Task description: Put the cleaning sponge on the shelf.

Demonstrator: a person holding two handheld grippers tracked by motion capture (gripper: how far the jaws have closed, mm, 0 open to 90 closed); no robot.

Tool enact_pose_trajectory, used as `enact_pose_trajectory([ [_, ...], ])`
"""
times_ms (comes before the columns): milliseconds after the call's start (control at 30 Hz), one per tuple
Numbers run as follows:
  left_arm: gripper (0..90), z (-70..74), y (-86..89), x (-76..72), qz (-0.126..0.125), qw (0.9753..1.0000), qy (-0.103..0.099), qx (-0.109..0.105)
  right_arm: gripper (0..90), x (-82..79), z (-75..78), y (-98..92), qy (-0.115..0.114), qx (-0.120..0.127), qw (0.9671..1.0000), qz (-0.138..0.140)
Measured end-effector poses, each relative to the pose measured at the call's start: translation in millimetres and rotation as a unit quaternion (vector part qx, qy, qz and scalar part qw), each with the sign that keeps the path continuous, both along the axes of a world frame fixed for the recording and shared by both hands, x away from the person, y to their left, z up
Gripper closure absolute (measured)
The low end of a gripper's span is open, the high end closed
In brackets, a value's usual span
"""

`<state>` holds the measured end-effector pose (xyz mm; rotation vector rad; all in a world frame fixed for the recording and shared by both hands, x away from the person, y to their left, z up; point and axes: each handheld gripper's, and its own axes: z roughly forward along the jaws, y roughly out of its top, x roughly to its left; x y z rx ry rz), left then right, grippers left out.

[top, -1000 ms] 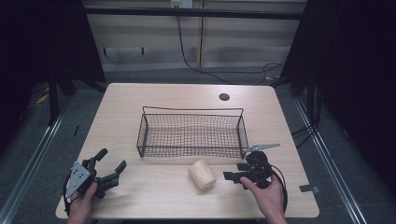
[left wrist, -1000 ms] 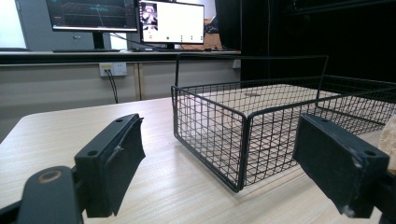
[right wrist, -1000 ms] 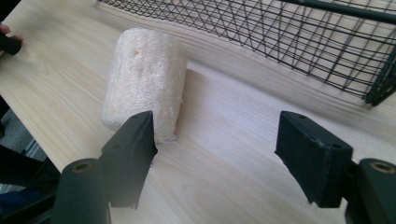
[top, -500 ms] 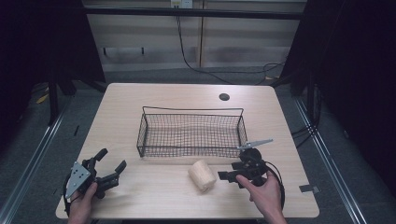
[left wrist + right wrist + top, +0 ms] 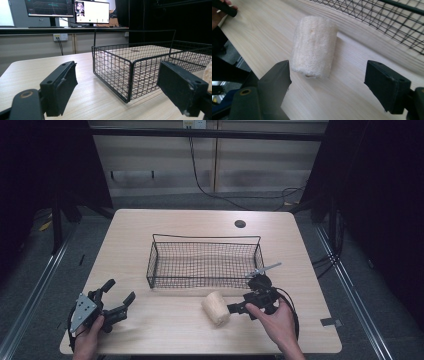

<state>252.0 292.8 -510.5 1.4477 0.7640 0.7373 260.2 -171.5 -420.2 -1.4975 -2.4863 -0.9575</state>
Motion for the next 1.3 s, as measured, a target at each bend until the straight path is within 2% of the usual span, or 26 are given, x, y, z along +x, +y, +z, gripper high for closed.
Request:
enact_pose_trajectory([
  [233, 15.7, 0.0, 0.0, 0.0, 0.0, 1.0, 0.0, 0.0, 16.5, 5.4, 0.4, 5.9, 0.023, -0.007, 0.9997, 0.008],
  [267, 15.7, 0.0, 0.0, 0.0, 0.0, 1.0, 0.0, 0.0, 17.1, 7.7, -0.4, 7.9, 0.035, -0.015, 0.9992, 0.009],
  [367, 15.7, 0.0, 0.0, 0.0, 0.0, 1.0, 0.0, 0.0, 18.6, 10.1, -1.1, 10.2, 0.045, -0.018, 0.9987, 0.013],
  [733, 15.7, 0.0, 0.0, 0.0, 0.0, 1.0, 0.0, 0.0, 20.0, 17.8, 1.3, 28.6, 0.067, -0.045, 0.9957, 0.045],
  [767, 15.7, 0.0, 0.0, 0.0, 0.0, 1.0, 0.0, 0.0, 20.3, 20.4, 0.6, 32.9, 0.075, -0.05, 0.9946, 0.052],
  [833, 15.7, 0.0, 0.0, 0.0, 0.0, 1.0, 0.0, 0.0, 20.3, 21.1, 0.3, 34.3, 0.077, -0.052, 0.9943, 0.053],
  [933, 15.7, 0.0, -0.1, 0.0, 0.0, 1.0, 0.0, -0.001, 20.6, 25.3, -0.5, 41.7, 0.089, -0.066, 0.9914, 0.07],
  [1133, 15.7, 0.0, 0.0, 0.0, 0.0, 1.0, 0.0, 0.0, 21.9, 32.0, 1.0, 47.4, 0.1, -0.077, 0.9894, 0.072],
  [1300, 15.7, 0.0, 0.0, 0.0, 0.0, 1.0, 0.0, 0.0, 21.8, 37.9, -1.4, 55.3, 0.113, -0.09, 0.9862, 0.08],
])
